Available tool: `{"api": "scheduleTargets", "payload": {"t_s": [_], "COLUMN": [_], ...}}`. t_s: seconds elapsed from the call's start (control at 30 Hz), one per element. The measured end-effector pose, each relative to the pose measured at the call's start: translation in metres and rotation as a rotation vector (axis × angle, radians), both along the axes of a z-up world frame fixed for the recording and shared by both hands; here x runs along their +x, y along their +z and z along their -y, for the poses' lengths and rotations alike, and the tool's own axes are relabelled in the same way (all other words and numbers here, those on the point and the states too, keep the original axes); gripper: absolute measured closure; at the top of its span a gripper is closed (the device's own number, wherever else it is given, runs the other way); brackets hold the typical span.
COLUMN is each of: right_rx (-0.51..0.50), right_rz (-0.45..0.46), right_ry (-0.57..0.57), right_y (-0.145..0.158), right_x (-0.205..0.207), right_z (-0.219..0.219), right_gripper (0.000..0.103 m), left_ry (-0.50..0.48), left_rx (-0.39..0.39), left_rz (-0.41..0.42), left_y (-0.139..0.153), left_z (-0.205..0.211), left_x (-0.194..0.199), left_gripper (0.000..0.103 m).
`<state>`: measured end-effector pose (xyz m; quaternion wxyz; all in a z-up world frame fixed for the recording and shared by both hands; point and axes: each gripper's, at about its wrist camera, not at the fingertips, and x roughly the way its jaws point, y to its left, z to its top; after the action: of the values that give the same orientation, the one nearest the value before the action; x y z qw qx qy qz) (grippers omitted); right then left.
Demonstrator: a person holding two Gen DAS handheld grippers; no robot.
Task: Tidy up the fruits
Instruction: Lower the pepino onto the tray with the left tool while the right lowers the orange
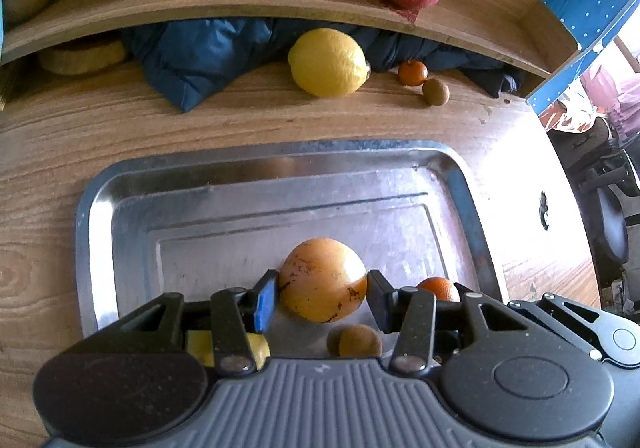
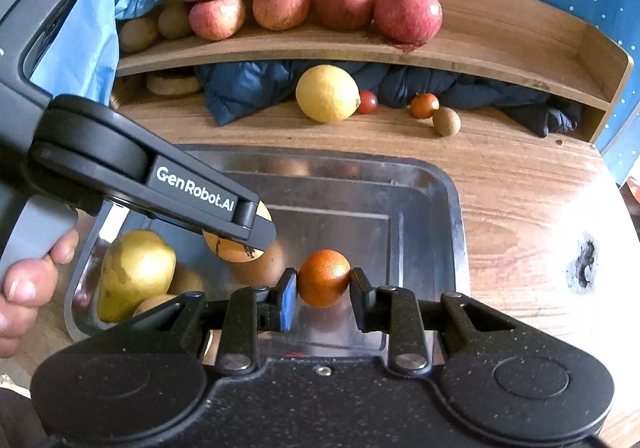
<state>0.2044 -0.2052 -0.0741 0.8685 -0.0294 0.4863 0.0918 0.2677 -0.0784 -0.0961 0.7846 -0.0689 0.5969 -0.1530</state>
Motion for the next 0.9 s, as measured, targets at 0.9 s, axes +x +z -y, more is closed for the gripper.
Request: {"api": "scheduleTargets", "payload": {"t_s": [0.9], "right_rx": [0.01], "right_rz": [-0.052], "right_ry": [0.04], "right_y": [-0.0081], "right_x": [-0.0079], "right_z": [-0.0058], "right_gripper": [0.073], "left_ry": [-0.005], "left_rx": [0.023], "left_rz": [0.034], "left_y": [0.0054], "left_z": [0.0], "left_x": [-0.0088], "left_gripper": [0.052]}}
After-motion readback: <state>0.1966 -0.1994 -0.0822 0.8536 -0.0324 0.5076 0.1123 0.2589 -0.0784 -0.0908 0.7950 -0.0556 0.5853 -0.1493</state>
